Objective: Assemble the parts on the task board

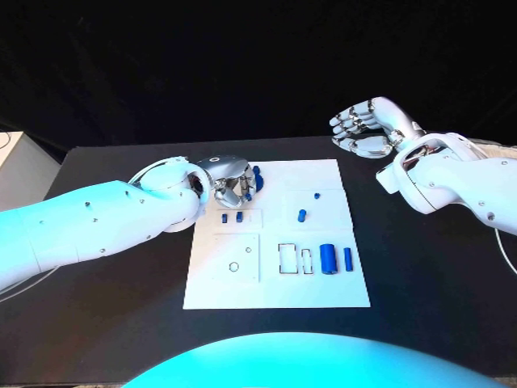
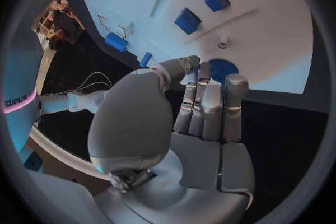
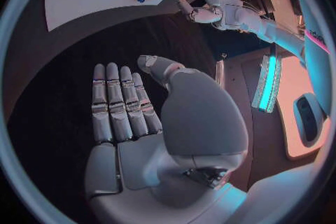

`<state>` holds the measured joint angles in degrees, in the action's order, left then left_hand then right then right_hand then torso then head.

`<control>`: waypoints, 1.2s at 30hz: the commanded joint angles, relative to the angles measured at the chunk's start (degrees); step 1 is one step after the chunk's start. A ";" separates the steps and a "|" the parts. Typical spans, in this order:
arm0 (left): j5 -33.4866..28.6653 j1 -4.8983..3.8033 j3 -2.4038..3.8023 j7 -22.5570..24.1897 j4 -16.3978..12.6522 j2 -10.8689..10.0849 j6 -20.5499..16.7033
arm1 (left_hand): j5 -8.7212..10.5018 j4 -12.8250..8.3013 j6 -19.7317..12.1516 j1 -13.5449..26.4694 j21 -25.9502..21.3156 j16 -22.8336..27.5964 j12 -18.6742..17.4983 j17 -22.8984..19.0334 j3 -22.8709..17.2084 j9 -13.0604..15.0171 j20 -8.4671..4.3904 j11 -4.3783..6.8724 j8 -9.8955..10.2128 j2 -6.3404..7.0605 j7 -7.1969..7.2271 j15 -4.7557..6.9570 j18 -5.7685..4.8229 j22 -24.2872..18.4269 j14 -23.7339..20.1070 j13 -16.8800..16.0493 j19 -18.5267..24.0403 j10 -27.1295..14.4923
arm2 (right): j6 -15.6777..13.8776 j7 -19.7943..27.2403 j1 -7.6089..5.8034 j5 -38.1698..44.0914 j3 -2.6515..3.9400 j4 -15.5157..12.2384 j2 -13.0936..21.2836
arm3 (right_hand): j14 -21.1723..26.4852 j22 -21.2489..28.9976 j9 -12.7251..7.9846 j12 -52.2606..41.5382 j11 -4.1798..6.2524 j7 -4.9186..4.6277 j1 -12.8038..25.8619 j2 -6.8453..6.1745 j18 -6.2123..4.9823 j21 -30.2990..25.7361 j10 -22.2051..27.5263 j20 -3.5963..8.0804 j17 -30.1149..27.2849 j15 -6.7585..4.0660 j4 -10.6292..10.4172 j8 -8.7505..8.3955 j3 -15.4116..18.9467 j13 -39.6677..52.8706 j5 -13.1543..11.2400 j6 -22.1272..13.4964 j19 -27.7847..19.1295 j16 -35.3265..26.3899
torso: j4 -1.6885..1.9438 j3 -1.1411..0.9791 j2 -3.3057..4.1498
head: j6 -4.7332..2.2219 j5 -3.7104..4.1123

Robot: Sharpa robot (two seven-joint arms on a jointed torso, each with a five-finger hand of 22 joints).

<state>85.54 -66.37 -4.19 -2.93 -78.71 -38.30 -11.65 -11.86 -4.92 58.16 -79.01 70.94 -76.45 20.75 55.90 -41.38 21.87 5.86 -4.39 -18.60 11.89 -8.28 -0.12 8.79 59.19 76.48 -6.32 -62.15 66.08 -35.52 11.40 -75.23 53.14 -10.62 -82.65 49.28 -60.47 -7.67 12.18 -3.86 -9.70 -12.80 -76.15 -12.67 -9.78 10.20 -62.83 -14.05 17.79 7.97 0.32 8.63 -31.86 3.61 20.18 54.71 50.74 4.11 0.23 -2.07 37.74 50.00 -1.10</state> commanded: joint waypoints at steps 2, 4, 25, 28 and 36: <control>-0.42 -0.09 0.37 -0.76 -1.29 -1.33 1.27 | 0.03 0.02 0.38 0.64 0.30 -0.29 -0.57 0.11 0.09 0.21 0.14 0.11 0.27 0.17 0.03 -0.11 -0.70 0.07 0.43 -0.03 -0.42 0.72 | 0.63 0.71 -0.01 0.03 0.01 -0.12 0.09 | 0.46 0.05 0.05 0.05 -0.09 -0.12 0.36 -0.08 -0.73 -0.26 0.42 -0.39 -0.09 -0.05 -0.44 -0.33 0.00 -0.02 0.25 -0.28 -0.11 -0.27 | -0.04 -0.03 0.02 | 0.00 -0.11; -0.41 -0.09 0.45 -1.11 -1.42 -1.77 1.89 | 0.07 0.05 0.49 0.74 0.31 -0.28 -0.71 0.06 0.17 0.26 0.14 0.15 0.28 0.19 0.07 -0.08 -0.71 0.10 0.44 -0.08 -0.46 0.89 | 0.63 0.71 -0.01 0.02 0.01 -0.10 0.12 | 0.48 0.14 0.08 0.04 -0.08 -0.10 0.41 -0.09 -0.74 -0.36 0.41 -0.41 -0.15 -0.04 -0.50 -0.32 0.02 -0.01 0.25 -0.26 -0.08 -0.26 | -0.04 -0.04 0.02 | 0.00 -0.10; 0.20 -0.08 0.54 -2.95 0.09 -2.60 4.18 | 0.25 0.28 0.69 1.33 0.03 -0.27 -1.47 -0.01 0.63 0.38 0.12 0.26 0.49 0.42 0.19 -0.03 -0.68 -0.15 0.48 -0.25 -0.30 1.27 | 0.64 0.73 -0.01 0.00 0.01 0.03 0.08 | 0.49 0.20 0.10 0.04 -0.07 -0.10 0.42 -0.10 -0.75 -0.42 0.41 -0.42 -0.18 -0.04 -0.51 -0.33 0.03 -0.01 0.26 -0.26 -0.06 -0.26 | -0.08 0.05 0.08 | 0.00 -0.44; 0.19 -0.08 0.54 -2.98 0.29 -2.43 4.35 | 0.25 0.28 0.69 1.33 0.03 -0.27 -1.47 -0.01 0.63 0.38 0.12 0.26 0.49 0.42 0.19 -0.03 -0.68 -0.15 0.48 -0.25 -0.30 1.27 | 0.65 0.74 -0.01 0.00 0.01 0.04 0.06 | 0.51 0.27 0.11 0.04 -0.06 -0.08 0.41 -0.11 -0.75 -0.50 0.41 -0.43 -0.23 -0.04 -0.53 -0.33 0.02 -0.01 0.27 -0.26 -0.03 -0.25 | -0.09 0.03 0.07 | 0.00 -0.48; 0.08 -0.07 0.53 -2.84 0.27 -2.15 4.74 | 0.26 0.34 0.71 1.38 0.00 -0.28 -1.59 0.01 0.66 0.40 0.11 0.27 0.52 0.36 0.21 -0.03 -0.68 -0.17 0.48 -0.27 -0.30 1.31 | 0.66 0.75 -0.01 -0.01 0.01 0.07 0.04 | 0.51 0.27 0.11 0.04 -0.06 -0.08 0.41 -0.11 -0.75 -0.50 0.41 -0.43 -0.23 -0.04 -0.53 -0.33 0.02 -0.01 0.27 -0.26 -0.03 -0.25 | -0.09 0.02 0.06 | 0.00 -0.52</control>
<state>85.57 -66.40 -3.70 -5.68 -78.32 -40.60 -8.00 -11.80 -4.57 58.35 -78.31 70.94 -76.44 19.28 55.95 -41.02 22.18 6.05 -4.10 -18.27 12.15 -8.05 -0.12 8.79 59.09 76.49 -6.56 -62.35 67.18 -35.49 11.42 -75.24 53.00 -10.62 -82.55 49.35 -60.48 -7.46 12.22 -3.86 -9.70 -12.74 -76.16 -12.67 -9.78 9.97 -62.83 -14.05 17.61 7.97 0.00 8.63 -31.86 3.62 20.18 54.77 50.74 4.11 0.12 -2.02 37.81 50.00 -1.59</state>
